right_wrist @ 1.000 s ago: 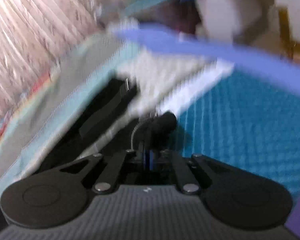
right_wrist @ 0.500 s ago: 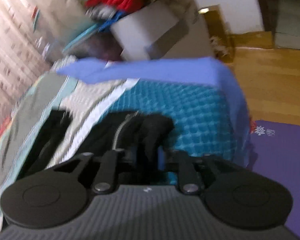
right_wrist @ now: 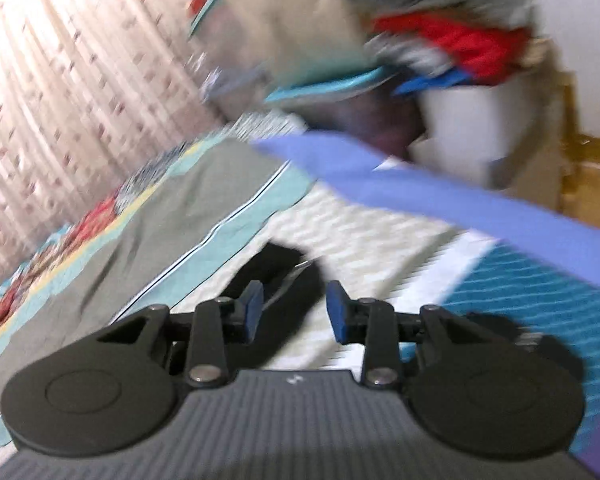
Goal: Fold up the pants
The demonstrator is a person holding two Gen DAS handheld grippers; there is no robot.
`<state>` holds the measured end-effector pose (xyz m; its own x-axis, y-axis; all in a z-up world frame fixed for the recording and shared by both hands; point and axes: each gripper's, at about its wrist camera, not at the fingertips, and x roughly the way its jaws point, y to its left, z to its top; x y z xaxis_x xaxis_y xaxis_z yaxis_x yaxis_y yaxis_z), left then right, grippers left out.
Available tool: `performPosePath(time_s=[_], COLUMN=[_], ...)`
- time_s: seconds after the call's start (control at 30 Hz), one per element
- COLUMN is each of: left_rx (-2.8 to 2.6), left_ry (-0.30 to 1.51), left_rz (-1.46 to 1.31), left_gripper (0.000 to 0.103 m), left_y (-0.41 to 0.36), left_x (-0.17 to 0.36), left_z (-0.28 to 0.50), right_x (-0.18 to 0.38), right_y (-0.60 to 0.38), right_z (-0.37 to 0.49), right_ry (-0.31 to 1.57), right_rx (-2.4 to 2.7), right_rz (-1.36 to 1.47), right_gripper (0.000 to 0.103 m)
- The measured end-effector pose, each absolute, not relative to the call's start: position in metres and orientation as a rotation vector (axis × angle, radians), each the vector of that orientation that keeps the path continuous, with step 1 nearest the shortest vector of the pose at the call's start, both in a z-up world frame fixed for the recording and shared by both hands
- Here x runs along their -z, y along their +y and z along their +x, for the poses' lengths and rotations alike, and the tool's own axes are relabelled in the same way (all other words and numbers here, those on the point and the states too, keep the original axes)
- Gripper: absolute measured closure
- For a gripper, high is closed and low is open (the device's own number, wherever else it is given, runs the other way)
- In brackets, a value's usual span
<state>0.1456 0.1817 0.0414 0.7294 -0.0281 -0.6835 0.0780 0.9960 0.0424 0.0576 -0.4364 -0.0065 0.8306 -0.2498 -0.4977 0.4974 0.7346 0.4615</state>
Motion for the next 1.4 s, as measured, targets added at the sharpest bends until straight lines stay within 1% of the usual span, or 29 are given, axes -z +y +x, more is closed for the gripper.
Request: performPosePath(time_s=[0.03,0.07,0.1,0.13,0.2,0.33,0.37,0.43,0.5,0.53,0.57,0.6,0.63,0.67,0.7,0.73,0.87,1.0,1.13,1.27,1.4], left_rx=[0.074,0.084,0.091,0.096,0.115,0.138,0.14,0.143,0.151,0.155,0.156,0.155,0.154,0.152,0.148,0.139,0.106,0.076,0.096,0.142,0.169], left_ry=[0.746,0.739,0.732,0.726,0.719,0.771,0.782,0.799,0.812,0.816,0.813,0.803,0.795,0.783,0.77,0.749,0.647,0.558,0.52,0.52,0.547], left_rz=[0.105,0.139,0.176,0.216,0.295,0.384,0.393,0.409,0.419,0.419,0.421,0.431,0.444,0.457,0.461,0.463,0.359,0.236,0.128,0.086,0.092], left_gripper=[0.037,0.029,0.017,0.012,0.01,0.012,0.014,0.023,0.041,0.046,0.058,0.072,0.079,0.086,0.088,0.089,0.089,0.089,0.089,0.089,0.089], left_y=[0.172,0.163,0.154,0.146,0.131,0.117,0.116,0.114,0.111,0.108,0.106,0.102,0.099,0.096,0.094,0.093,0.106,0.123,0.14,0.153,0.158], left_x=[-0.034,-0.029,-0.022,-0.013,0.005,0.041,0.048,0.058,0.067,0.07,0.067,0.066,0.064,0.061,0.057,0.051,0.01,-0.026,-0.048,-0.055,-0.048], left_z=[0.166,0.178,0.192,0.208,0.228,0.258,0.262,0.267,0.27,0.271,0.27,0.268,0.267,0.264,0.262,0.259,0.231,0.185,0.133,0.077,0.033], right_x=[0.009,0.012,0.014,0.016,0.018,0.026,0.029,0.036,0.046,0.053,0.061,0.069,0.075,0.078,0.077,0.073,0.039,0.005,-0.015,-0.016,0.003], right_y=[-0.433,-0.431,-0.431,-0.431,-0.432,-0.449,-0.453,-0.457,-0.457,-0.458,-0.46,-0.462,-0.465,-0.466,-0.466,-0.468,-0.486,-0.492,-0.494,-0.497,-0.5], right_z=[0.073,0.087,0.102,0.119,0.141,0.184,0.195,0.219,0.242,0.252,0.261,0.266,0.27,0.272,0.272,0.27,0.234,0.188,0.127,0.058,-0.013], right_ry=[0.448,0.472,0.496,0.522,0.562,0.633,0.647,0.68,0.727,0.757,0.781,0.799,0.81,0.806,0.797,0.79,0.641,0.561,0.503,0.477,0.48], right_rx=[0.409,0.396,0.391,0.388,0.385,0.428,0.438,0.45,0.484,0.519,0.556,0.583,0.597,0.612,0.626,0.613,0.538,0.451,0.392,0.384,0.405], right_rz=[0.612,0.6,0.591,0.584,0.585,0.642,0.656,0.664,0.636,0.622,0.624,0.642,0.663,0.664,0.643,0.639,0.78,0.836,0.871,0.902,0.939], right_gripper=[0.064,0.062,0.06,0.059,0.054,0.052,0.052,0.05,0.046,0.046,0.046,0.046,0.047,0.06,0.092,0.096,0.096,0.096,0.096,0.096,0.096])
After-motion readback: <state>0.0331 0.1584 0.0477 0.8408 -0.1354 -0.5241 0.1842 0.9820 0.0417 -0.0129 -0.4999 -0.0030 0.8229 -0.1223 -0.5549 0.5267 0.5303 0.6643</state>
